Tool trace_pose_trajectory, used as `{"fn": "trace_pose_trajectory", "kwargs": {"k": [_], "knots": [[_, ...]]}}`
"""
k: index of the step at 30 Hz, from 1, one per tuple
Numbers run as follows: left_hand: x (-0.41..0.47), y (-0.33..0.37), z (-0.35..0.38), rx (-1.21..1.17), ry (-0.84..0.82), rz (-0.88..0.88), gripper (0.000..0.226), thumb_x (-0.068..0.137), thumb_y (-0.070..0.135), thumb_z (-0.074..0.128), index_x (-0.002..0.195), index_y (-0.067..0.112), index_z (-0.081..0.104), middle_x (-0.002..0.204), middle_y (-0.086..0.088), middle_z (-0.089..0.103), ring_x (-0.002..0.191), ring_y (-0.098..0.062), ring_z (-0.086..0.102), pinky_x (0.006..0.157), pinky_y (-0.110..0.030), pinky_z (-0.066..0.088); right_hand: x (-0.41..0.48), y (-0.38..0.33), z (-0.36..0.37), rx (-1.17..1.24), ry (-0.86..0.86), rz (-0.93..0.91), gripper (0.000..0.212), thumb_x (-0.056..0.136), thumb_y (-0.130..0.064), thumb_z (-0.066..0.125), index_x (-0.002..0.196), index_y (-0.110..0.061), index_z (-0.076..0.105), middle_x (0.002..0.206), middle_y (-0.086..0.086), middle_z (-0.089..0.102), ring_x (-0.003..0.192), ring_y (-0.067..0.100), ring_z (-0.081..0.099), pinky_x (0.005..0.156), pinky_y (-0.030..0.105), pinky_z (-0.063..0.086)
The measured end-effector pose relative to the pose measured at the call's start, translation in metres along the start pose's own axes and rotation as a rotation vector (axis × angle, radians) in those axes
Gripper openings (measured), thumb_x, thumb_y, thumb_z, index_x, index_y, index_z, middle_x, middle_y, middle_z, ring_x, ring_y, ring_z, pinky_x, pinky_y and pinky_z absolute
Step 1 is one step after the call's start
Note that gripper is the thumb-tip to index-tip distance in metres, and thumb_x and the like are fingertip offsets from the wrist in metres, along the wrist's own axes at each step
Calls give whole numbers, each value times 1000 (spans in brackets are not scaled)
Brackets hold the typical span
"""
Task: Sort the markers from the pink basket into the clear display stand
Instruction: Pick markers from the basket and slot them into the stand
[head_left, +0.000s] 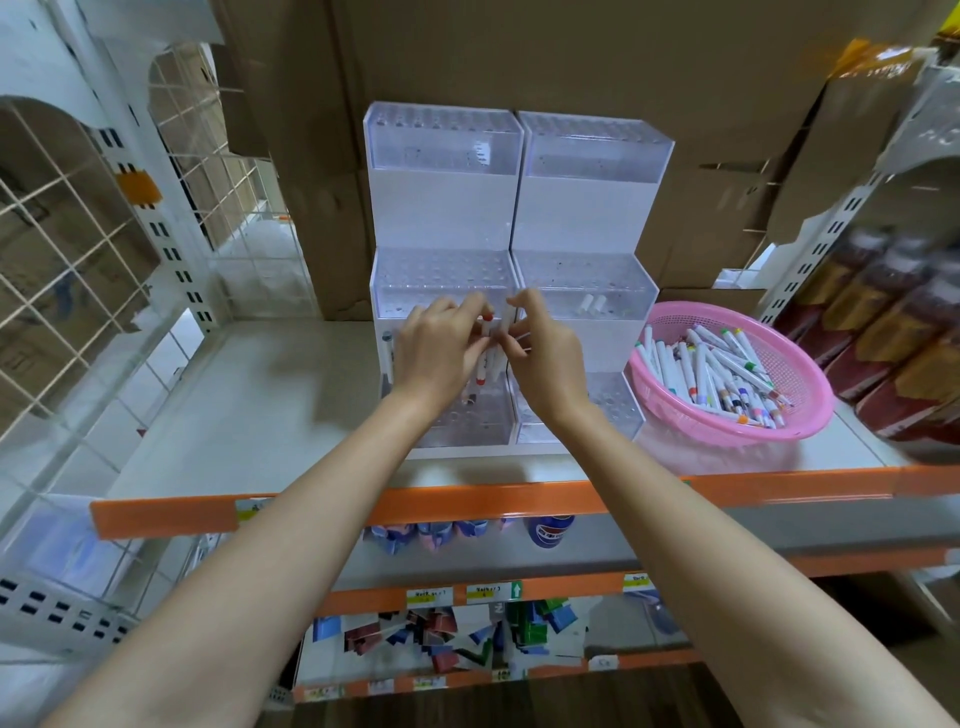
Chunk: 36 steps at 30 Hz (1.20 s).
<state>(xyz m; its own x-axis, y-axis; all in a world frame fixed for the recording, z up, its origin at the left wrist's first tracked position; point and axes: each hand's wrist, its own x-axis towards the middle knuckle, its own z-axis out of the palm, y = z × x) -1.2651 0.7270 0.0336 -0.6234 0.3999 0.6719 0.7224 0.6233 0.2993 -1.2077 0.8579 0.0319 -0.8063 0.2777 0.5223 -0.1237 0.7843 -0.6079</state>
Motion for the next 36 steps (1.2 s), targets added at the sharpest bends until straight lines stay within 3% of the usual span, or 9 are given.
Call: {"fn": "trace_pose_trajectory", "kwargs": {"k": [5, 11, 24, 36], "knots": [[0, -3, 1, 46, 0, 30, 16, 85, 36, 62, 87, 20, 66, 78, 1, 66, 76, -22, 59, 69, -30, 34, 2, 1, -2, -45, 29, -57, 23, 94, -22, 60, 110, -9, 50, 66, 6, 65, 62, 31, 59, 57, 43, 49], [-3, -1, -4, 94, 32, 116, 7, 77, 24, 75, 75, 19, 70, 72, 6, 68, 78, -19, 58, 70, -28, 26, 2, 0, 0, -38, 9, -66, 18, 92, -20, 59, 104, -13, 49, 66, 7, 65, 64, 35, 59, 57, 44, 50], [-5, 4, -7, 165, 70, 101, 11, 75, 29, 77, 73, 20, 72, 70, 8, 70, 76, -17, 58, 73, -30, 25, 0, 7, 2, -97, -43, -63, 22, 92, -16, 59, 108, -7, 47, 69, 11, 65, 64, 37, 56, 56, 44, 49], [-1, 0, -9, 277, 31, 219, 13, 75, 30, 75, 71, 20, 67, 73, 8, 67, 77, -19, 59, 73, -32, 27, 1, 5, 4, -140, -87, -98, 22, 91, -13, 57, 109, -7, 46, 64, 12, 59, 63, 39, 52, 53, 38, 40]]}}
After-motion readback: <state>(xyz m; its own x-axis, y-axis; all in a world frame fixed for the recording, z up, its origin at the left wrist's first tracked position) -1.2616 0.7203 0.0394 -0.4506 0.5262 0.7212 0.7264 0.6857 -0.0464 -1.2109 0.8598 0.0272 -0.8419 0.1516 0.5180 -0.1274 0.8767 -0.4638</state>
